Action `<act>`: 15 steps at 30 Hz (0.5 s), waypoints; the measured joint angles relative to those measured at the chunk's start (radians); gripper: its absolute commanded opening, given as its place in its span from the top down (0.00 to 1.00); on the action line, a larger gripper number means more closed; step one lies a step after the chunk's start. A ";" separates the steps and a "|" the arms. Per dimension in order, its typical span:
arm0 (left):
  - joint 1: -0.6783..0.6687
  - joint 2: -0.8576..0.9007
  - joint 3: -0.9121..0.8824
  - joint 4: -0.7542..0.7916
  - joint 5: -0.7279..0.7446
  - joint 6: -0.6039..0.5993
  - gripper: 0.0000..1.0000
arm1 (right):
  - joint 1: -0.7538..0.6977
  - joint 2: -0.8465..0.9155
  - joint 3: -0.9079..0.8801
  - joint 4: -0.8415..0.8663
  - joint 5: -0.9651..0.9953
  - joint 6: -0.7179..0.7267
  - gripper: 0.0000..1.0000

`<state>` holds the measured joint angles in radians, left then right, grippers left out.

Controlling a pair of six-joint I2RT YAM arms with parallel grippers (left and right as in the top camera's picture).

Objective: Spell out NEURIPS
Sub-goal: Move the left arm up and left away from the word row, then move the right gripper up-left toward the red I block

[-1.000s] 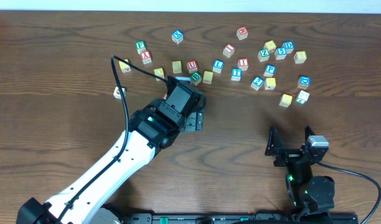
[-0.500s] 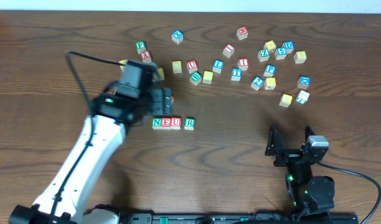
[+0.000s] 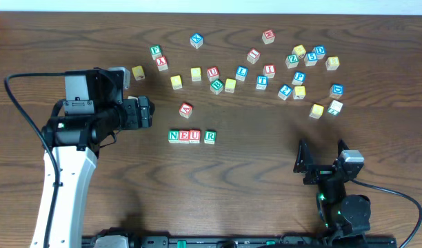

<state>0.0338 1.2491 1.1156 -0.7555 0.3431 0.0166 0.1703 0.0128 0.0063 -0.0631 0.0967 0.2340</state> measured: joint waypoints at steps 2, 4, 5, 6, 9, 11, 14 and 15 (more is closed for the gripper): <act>0.000 0.000 0.000 0.000 0.000 0.006 0.11 | 0.000 0.000 0.000 0.000 0.000 0.000 0.01; 0.000 0.000 0.000 0.000 0.000 0.010 0.11 | 0.000 0.000 0.000 0.000 0.000 0.000 0.01; 0.000 0.000 0.000 0.000 0.000 0.010 0.11 | 0.000 0.000 0.000 0.000 0.000 0.000 0.01; 0.000 0.000 0.000 0.000 0.000 0.011 0.10 | 0.000 0.000 0.000 0.000 0.000 0.000 0.01; 0.000 0.000 0.000 0.000 0.000 0.011 0.10 | 0.000 0.000 0.000 0.002 0.006 0.000 0.01; 0.000 0.000 0.000 0.000 0.000 0.010 0.10 | 0.000 0.000 0.000 0.013 0.039 0.000 0.01; 0.000 0.000 0.000 0.000 0.000 0.010 0.09 | 0.000 0.000 0.000 0.011 0.069 0.000 0.01; 0.000 0.000 0.000 0.000 -0.001 0.010 0.09 | 0.000 0.000 0.000 0.011 0.075 0.000 0.01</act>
<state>0.0338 1.2491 1.1156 -0.7559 0.3424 0.0269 0.1703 0.0128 0.0063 -0.0517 0.1719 0.2337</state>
